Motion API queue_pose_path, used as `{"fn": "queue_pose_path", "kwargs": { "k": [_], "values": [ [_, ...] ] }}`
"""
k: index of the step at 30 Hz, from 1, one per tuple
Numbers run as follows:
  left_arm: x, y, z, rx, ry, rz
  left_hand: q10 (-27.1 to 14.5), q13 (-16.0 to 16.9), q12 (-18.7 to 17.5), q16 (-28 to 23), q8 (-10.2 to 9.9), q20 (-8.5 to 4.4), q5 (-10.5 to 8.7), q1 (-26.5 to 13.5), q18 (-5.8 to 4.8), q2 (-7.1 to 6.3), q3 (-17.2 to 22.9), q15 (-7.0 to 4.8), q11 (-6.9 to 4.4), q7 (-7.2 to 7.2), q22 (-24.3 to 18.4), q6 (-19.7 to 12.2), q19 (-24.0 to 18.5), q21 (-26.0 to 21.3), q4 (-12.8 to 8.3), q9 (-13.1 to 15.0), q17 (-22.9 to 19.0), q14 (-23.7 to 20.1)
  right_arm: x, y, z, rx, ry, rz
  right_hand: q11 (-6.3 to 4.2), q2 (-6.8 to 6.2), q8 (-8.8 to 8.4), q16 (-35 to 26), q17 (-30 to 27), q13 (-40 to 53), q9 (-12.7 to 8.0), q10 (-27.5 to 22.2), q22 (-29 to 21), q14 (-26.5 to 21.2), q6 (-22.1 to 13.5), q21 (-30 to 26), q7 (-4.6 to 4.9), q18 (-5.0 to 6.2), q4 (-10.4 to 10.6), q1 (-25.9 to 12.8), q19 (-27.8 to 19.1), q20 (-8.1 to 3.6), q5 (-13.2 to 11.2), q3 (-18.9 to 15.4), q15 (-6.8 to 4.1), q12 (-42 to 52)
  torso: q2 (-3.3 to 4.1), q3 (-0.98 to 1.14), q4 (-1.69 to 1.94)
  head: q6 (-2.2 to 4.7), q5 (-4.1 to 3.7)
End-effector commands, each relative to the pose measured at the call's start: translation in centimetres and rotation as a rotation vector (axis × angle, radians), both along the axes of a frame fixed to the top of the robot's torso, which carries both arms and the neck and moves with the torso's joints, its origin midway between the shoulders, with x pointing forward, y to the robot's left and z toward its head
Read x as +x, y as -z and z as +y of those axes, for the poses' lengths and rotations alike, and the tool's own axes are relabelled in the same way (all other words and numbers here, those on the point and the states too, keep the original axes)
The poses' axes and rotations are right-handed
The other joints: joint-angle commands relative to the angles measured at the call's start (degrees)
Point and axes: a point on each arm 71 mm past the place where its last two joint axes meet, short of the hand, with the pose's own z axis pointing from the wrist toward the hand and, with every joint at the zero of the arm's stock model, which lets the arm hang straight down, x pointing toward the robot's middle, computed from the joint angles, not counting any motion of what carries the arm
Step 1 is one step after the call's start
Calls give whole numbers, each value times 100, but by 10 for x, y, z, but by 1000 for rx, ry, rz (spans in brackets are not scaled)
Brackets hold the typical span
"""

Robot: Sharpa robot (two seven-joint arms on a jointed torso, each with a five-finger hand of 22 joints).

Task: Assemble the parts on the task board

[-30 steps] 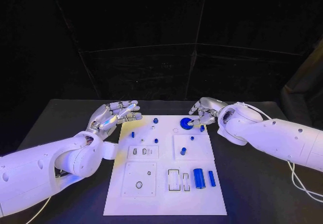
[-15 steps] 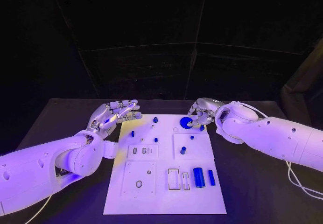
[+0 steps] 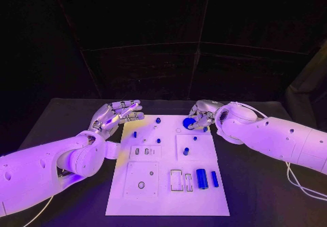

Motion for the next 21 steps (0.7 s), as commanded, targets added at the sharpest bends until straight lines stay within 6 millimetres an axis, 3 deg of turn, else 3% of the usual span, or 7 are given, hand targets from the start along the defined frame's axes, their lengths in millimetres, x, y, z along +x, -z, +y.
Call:
{"fn": "queue_pose_path", "kwargs": {
  "k": [1, 5, 8, 10, 17, 21],
  "values": [
    [0, -1, -1, -8, 9, -1, -26, -4, -30, -20, -40, -7, -16, 5, 68, 53, -4, 9, -4, 269, -10, 2, 39, -27, -43, -2, -10, 42, 0, 1, 1, -19, -5, 10, -7, 175, 63, 34, 472, 74, 14, 49, 41, 395, 129, 37, -10, -97, -27, 38, 41, -2, -106, 108, 7, 72, -2, 2, -1, -4, 9],
    [0, -1, -1, -8, 9, -1, -27, -4, -31, -22, -42, -7, -16, 4, 68, 54, -4, 9, -4, 270, -11, -4, 39, -28, -44, -3, -10, 42, 0, 0, 2, -21, -3, 4, -27, 337, 98, 43, 489, 139, 18, 44, 68, 396, 255, 61, -29, -99, -109, 118, 42, -18, -223, 264, -10, 111, -2, 4, -3, -8, 9],
    [1, -1, 0, -8, 9, -1, -27, -4, -31, -22, -42, -7, -16, 4, 68, 54, -4, 9, -4, 270, -11, -4, 39, -28, -44, -3, -10, 42, 0, 0, 2, -26, -4, 0, -62, 532, 135, 48, 499, 170, 20, 12, 83, 397, 399, 76, -55, -99, -248, 328, 39, -40, -117, 591, -39, 106, -2, 4, -3, -15, 10],
    [1, -1, 0, -8, 9, -1, -27, -4, -31, -22, -42, -7, -16, 4, 68, 54, -4, 9, -4, 270, -11, -4, 39, -28, -44, -3, -10, 42, 0, 0, 2, -30, -4, -2, -75, 551, 142, 50, 504, 184, 15, -1, 96, 397, 462, 86, -68, -102, -318, 385, 39, -54, -64, 769, -52, 100, -1, 4, -4, -16, 11],
    [1, -1, 1, -6, 7, 0, -27, -4, -31, -22, -42, -7, -16, 4, 68, 54, -4, 9, -4, 270, -11, -4, 39, -28, -44, -3, -10, 42, -1, -2, 3, -27, 4, -29, -102, 450, 126, 52, 512, 209, -20, -21, 139, 396, 639, 119, -86, -111, -516, 268, 34, -75, 73, 1621, -68, 61, -3, 2, 0, -14, 12],
    [1, 0, 1, -6, 12, 6, -32, -4, -36, -27, -47, -7, -16, 1, 68, 56, -4, 10, -2, 272, -12, -12, 41, -34, -48, -4, -11, 41, -4, -7, 7, -31, -6, -74, -110, 274, 111, 56, 522, 234, -30, 7, 182, 398, 702, 144, -107, -117, -586, 32, 46, -79, -96, 1925, -77, 65, -2, 3, 3, -14, 22]
  ]
}}
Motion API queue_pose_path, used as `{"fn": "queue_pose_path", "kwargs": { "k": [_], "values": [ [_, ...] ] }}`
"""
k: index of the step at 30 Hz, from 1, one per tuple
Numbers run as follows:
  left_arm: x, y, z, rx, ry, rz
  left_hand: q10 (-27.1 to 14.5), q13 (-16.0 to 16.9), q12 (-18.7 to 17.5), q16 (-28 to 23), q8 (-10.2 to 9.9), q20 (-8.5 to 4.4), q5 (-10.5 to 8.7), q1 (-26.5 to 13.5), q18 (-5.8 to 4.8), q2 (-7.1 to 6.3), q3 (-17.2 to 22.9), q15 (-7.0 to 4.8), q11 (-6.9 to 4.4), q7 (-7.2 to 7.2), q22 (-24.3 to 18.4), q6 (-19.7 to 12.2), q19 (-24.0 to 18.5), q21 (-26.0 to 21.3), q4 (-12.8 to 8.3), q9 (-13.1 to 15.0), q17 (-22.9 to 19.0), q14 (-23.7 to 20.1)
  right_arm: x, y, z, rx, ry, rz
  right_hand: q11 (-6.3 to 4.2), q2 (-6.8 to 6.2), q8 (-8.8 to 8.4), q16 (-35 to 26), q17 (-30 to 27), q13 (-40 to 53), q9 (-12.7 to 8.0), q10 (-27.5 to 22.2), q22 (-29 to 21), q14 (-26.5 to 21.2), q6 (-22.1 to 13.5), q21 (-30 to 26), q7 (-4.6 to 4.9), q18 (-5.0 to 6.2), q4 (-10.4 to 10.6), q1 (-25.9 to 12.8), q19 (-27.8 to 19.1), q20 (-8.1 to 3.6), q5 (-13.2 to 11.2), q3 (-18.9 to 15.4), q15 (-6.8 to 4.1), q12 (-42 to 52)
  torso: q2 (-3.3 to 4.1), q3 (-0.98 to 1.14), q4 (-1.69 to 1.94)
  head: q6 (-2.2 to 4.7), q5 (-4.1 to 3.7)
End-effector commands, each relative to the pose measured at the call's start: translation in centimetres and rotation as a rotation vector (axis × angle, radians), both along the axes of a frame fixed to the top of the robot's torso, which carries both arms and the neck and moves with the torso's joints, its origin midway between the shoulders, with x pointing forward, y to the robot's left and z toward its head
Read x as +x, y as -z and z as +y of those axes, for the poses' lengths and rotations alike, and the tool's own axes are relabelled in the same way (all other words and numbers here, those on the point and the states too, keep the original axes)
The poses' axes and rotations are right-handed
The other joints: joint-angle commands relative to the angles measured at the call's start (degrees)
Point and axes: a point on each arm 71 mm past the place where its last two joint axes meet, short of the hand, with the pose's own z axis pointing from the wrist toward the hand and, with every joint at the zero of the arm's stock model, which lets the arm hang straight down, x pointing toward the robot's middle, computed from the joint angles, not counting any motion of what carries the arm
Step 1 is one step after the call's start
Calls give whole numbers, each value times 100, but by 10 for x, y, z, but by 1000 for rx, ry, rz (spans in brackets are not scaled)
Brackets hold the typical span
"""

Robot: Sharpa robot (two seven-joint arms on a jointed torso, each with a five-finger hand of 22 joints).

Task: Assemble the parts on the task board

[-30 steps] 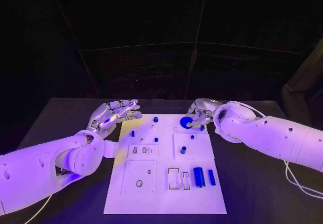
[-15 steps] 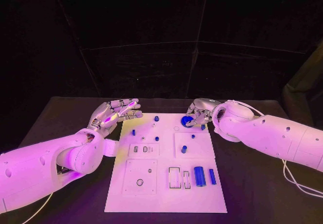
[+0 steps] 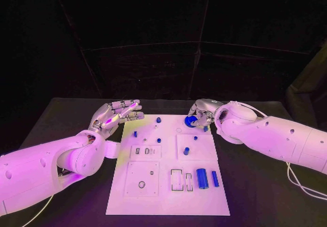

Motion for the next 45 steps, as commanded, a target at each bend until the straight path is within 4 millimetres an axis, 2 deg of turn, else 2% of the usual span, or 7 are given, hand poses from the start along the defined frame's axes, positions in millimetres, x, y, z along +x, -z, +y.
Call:
{"fn": "queue_pose_path", "kwargs": {
  "k": [1, 9, 19, 24, 31, 35, 45],
  "values": [
    [0, -1, -1, -9, 17, 4, -32, -4, -36, -27, -24, -7, -16, 1, 67, 56, -2, 10, -2, 272, -7, -12, 41, -34, -46, -4, -7, 41, -4, -5, 5, -17, -3, -73, -26, -142, 18, 38, 525, 8, 266, 13, 38, 397, 333, 42, -88, -120, 55, -308, 15, -39, -114, 340, -41, -27, 1, 2, 2, -5, 17],
    [-1, -1, -1, -8, 20, 9, -41, -6, -44, -35, -30, -6, -17, -5, 66, 58, -4, 12, 0, 271, -10, -17, 41, -42, -50, -5, -8, 37, -21, -21, 26, 11, -63, -204, -36, -265, 17, 65, 584, 40, 269, 58, 230, 410, 409, 132, -103, -153, 12, -587, 103, -48, -173, 568, -47, -19, -9, -12, -2, 20, 11],
    [-2, -1, -3, -10, 27, 11, -41, -6, -44, -35, -30, -6, -17, -5, 66, 58, -4, 12, 0, 271, -10, -17, 41, -42, -50, -5, -8, 37, -41, -33, 77, 37, -177, -264, -39, -321, 4, 72, 600, 36, 268, 72, 309, 413, 425, 171, -107, -167, -2, -717, 143, -52, -222, 648, -50, -38, 4, -10, 16, 27, 25],
    [-2, -2, -3, -11, 27, 10, -41, -6, -44, -35, -30, -6, -17, -5, 66, 58, -4, 12, 0, 271, -10, -17, 41, -42, -50, -5, -8, 37, -41, -30, 101, 27, -214, -245, -38, -329, -3, 69, 594, 37, 267, 79, 313, 411, 429, 173, -107, -168, -1, -775, 146, -52, -268, 673, -50, -45, 4, -15, 19, 17, 44],
    [-2, -3, -3, -11, 27, 8, -46, -6, -48, -39, -33, -5, -17, -7, 66, 59, -4, 13, 1, 271, -10, -18, 42, -46, -53, -5, -9, 36, -36, -21, 123, 10, -241, -223, -37, -328, -7, 62, 580, 20, 266, 72, 308, 408, 428, 171, -105, -167, 2, -794, 144, -52, -276, 679, -49, -66, 9, 0, 15, -6, 87],
    [-2, -3, -3, -11, 26, 6, -51, -6, -52, -42, -35, -5, -17, -9, 65, 61, -4, 14, 1, 271, -11, -18, 42, -50, -55, -5, -9, 35, -34, -18, 130, 4, -249, -213, -35, -329, -13, 55, 568, 9, 264, 66, 304, 405, 420, 169, -102, -167, 2, -810, 142, -52, -276, 682, -49, -80, 1, 2, 0, -13, 105],
    [-2, -4, -4, -13, 20, -6, -51, -6, -53, -46, -34, -4, -17, -10, 65, 61, -5, 15, 1, 271, -12, 11, 42, -53, -57, -2, -10, 33, -25, -10, 139, -26, -246, -185, -26, -337, -37, 43, 547, -22, 257, 46, 301, 400, 389, 167, -91, -167, -4, -849, 141, -49, -273, 690, -44, -122, 6, 10, 2, -25, 114]
  ]
}}
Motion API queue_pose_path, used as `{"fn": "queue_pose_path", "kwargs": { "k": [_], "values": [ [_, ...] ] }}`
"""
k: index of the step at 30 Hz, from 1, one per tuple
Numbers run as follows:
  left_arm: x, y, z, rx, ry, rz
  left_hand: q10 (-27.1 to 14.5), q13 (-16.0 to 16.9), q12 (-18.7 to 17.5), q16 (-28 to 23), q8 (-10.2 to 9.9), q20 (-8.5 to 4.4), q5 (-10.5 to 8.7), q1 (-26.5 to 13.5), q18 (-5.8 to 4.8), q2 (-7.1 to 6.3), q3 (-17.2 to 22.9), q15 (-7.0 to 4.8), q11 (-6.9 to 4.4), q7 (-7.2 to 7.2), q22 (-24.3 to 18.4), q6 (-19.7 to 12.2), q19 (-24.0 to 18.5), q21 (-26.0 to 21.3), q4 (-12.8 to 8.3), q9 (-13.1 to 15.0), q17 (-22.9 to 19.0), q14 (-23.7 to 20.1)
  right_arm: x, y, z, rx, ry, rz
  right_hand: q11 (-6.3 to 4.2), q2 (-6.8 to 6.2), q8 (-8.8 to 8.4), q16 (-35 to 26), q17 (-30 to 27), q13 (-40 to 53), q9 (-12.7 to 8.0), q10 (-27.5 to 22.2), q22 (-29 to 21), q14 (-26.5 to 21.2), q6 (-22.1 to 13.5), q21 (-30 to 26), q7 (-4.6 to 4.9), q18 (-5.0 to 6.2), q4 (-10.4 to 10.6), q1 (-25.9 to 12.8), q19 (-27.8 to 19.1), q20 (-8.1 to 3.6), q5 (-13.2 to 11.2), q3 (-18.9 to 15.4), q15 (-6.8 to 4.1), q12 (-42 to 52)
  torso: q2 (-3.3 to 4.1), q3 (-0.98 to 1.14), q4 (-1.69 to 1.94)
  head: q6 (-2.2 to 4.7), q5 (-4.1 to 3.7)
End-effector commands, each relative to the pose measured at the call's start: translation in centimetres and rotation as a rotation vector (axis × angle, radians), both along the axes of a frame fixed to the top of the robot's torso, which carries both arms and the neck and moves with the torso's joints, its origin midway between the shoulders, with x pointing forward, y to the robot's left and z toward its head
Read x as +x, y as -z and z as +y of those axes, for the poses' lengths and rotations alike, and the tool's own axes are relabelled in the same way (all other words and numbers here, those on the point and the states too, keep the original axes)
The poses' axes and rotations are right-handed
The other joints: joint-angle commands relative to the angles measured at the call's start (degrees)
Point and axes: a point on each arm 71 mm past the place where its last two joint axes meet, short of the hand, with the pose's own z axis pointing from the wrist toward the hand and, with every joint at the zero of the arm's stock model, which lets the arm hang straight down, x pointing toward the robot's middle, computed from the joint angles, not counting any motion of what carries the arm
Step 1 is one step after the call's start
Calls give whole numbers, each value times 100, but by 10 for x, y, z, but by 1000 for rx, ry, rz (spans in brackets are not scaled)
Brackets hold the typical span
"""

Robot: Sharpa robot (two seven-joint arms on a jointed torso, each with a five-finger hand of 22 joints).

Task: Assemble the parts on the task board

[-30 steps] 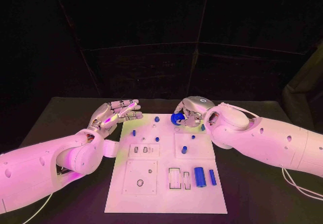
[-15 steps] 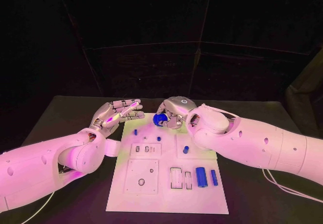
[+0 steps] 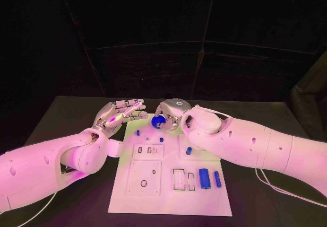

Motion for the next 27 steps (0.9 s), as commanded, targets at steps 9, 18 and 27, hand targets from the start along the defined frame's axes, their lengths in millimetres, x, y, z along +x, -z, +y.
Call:
{"fn": "queue_pose_path", "kwargs": {
  "k": [9, 18, 27],
  "values": [
    [1, -2, -2, -10, 2, -20, -51, -6, -29, -24, -34, -5, -17, -10, 65, 61, -7, 15, 1, 271, -9, 14, 42, -27, -27, -2, -6, 33, 1, 8, 8, -67, -18, 46, 29, -86, -34, -27, 514, -88, 244, -35, -5, 390, 228, 24, -64, -79, -5, -242, 49, 19, 25, -52, -23, -134, -1, 1, -2, -29, 20],
    [1, -2, -2, -10, 3, -19, -46, -4, -28, -30, -33, -4, -16, -12, 65, 63, -7, 16, 0, 270, -10, 24, 42, -32, -32, -1, -7, 31, 3, 10, 8, -73, -3, 45, 40, -114, -66, -27, 518, -98, 237, -45, -12, 390, 186, 19, -50, -77, 1, -314, 46, 28, 40, -103, -13, -155, -1, 3, -6, -43, 27],
    [1, -2, -2, -9, 4, -18, -46, -4, -28, -30, -33, -4, -16, -12, 65, 63, -7, 16, 0, 270, -10, 24, 42, -32, -32, -1, -7, 31, 4, 10, 6, -74, 8, 34, 157, -214, -412, -27, 535, -201, 207, -140, -34, 391, -412, 2, 79, -78, 51, -479, 33, 104, -121, -310, 81, -303, -2, 3, -7, -51, 20]
  ]
}}
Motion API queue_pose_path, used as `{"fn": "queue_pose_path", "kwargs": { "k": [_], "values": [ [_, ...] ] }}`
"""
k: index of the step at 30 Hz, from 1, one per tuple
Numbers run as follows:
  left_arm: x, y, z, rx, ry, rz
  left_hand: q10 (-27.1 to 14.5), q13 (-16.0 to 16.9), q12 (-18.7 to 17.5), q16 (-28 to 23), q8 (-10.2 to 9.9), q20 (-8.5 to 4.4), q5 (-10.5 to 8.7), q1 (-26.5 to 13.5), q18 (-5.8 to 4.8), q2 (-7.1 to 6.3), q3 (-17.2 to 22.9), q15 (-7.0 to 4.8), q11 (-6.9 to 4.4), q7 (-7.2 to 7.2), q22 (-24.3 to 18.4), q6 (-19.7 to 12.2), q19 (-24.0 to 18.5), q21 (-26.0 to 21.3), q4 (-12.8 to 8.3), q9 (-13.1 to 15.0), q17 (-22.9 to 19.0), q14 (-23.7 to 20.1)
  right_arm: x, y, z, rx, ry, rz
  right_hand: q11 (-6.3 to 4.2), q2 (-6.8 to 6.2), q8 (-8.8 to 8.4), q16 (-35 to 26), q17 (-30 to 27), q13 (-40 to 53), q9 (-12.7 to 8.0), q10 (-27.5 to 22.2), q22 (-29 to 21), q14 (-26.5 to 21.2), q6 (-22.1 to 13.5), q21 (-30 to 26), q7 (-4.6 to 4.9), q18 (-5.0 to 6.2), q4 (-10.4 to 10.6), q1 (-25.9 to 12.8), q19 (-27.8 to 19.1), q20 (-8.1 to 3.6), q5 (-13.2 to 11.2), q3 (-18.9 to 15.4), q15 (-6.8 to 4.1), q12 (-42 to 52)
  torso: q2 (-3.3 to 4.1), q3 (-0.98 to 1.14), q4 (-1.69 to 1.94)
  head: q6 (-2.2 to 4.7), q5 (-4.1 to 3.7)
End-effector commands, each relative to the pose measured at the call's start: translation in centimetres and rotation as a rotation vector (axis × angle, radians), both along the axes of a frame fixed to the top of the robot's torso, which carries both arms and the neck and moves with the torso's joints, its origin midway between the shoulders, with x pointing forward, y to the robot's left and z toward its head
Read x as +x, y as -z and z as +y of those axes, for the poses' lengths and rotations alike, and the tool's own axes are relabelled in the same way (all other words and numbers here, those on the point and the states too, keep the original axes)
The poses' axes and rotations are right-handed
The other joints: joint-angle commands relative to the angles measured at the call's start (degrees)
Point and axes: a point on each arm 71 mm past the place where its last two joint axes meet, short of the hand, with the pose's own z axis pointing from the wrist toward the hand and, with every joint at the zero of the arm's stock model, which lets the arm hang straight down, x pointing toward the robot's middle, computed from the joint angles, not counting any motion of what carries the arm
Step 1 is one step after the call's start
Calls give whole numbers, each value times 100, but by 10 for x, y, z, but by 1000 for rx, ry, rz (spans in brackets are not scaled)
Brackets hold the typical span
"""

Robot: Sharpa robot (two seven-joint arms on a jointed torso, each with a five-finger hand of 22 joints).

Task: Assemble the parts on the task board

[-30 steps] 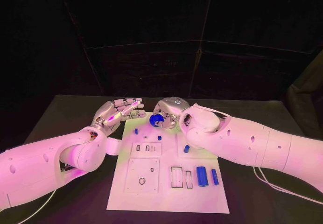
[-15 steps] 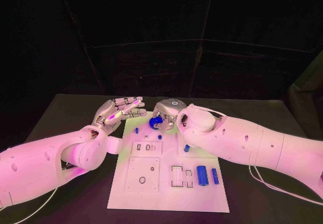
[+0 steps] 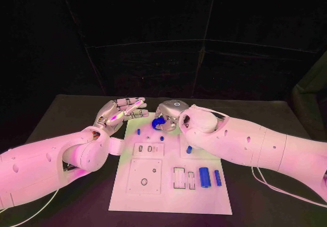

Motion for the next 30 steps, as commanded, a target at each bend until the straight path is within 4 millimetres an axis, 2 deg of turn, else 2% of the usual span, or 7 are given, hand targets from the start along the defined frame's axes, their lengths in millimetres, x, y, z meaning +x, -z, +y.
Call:
{"fn": "queue_pose_path", "kwargs": {
  "k": [1, 10, 16, 19, 25, 26, 30],
  "values": [
    [0, -2, -1, -9, 5, -14, -46, -4, -29, -30, -33, -4, -16, -12, 65, 63, -7, 16, 0, 270, -6, 24, 42, -32, -32, 0, -8, 31, 1, 0, -1, -18, 6, -3, 55, -76, -92, -23, 538, -14, -26, -32, -16, 398, -148, 0, 33, -78, 68, -105, -23, 63, -49, -130, 61, -37, 1, 0, 2, 0, -18],
    [0, -2, 0, -8, 4, -13, -46, -4, -29, -30, -33, -4, -16, -12, 65, 63, -7, 16, 0, 270, -6, 24, 42, -32, -32, 0, -8, 31, 1, 1, -4, -27, 10, 2, 105, -78, -90, -25, 554, 23, 4, -54, -22, 398, -199, 1, 47, -69, 686, -210, -28, 117, 216, -1070, 100, -19, -1, 3, -7, -7, -8],
    [1, -2, 0, -7, 4, -13, -43, -3, -29, -36, -35, -3, -16, -16, 65, 64, -8, 17, 0, 270, -7, 20, 43, -39, -36, 0, -9, 28, 1, -2, -10, 16, 11, -28, 88, -37, -55, -20, 570, 96, 12, -22, -13, 402, -147, 9, 49, -72, 1052, -179, -22, 117, 245, -1391, 100, 53, -1, 6, -3, -1, -20],
    [1, -2, 1, -6, 1, -13, -43, -3, -29, -36, -35, -3, -16, -16, 65, 64, -8, 17, 0, 270, -7, 20, 43, -39, -36, 0, -9, 28, -3, -7, -17, 88, -2, -74, 85, -12, -58, -31, 553, 174, 8, 21, -22, 399, -154, 8, 48, -71, 1143, -109, -24, 113, 403, -1439, 96, 139, -5, 8, -5, 4, -23],
    [2, -1, 5, -3, -8, -15, -43, -3, -29, -36, -35, -3, -16, -16, 65, 64, -8, 17, 0, 270, -7, 20, 43, -39, -36, 0, -9, 28, -12, -15, -55, 229, -44, -90, 85, 69, -75, -59, 509, 215, 3, 27, -26, 388, -185, 9, 53, -71, 1132, 158, -24, 112, 587, -1400, 95, 173, -17, 21, -47, 42, -33],
    [2, -1, 5, -2, -9, -15, -43, -3, -29, -36, -35, -3, -16, -16, 65, 64, -8, 17, 0, 270, -7, 20, 43, -39, -36, 0, -9, 28, -13, -15, -65, 248, -51, -69, 79, 81, -69, -66, 497, 219, 6, 21, -35, 385, -175, 3, 48, -69, 1071, 264, -30, 110, 598, -1367, 92, 172, -18, 15, -46, 45, -49],
    [2, -1, 6, -2, -10, -16, -42, -3, -30, -39, -34, -3, -16, -17, 65, 65, -8, 17, 0, 269, -7, 30, 43, -42, -37, 1, -9, 27, -16, -13, -106, 311, -80, 33, 38, 41, 26, -66, 511, 275, 36, -12, -106, 384, -13, -38, 12, -56, 626, 886, -78, 86, 751, -1184, 59, 212, -36, 35, -97, 63, -77]
  ]
}}
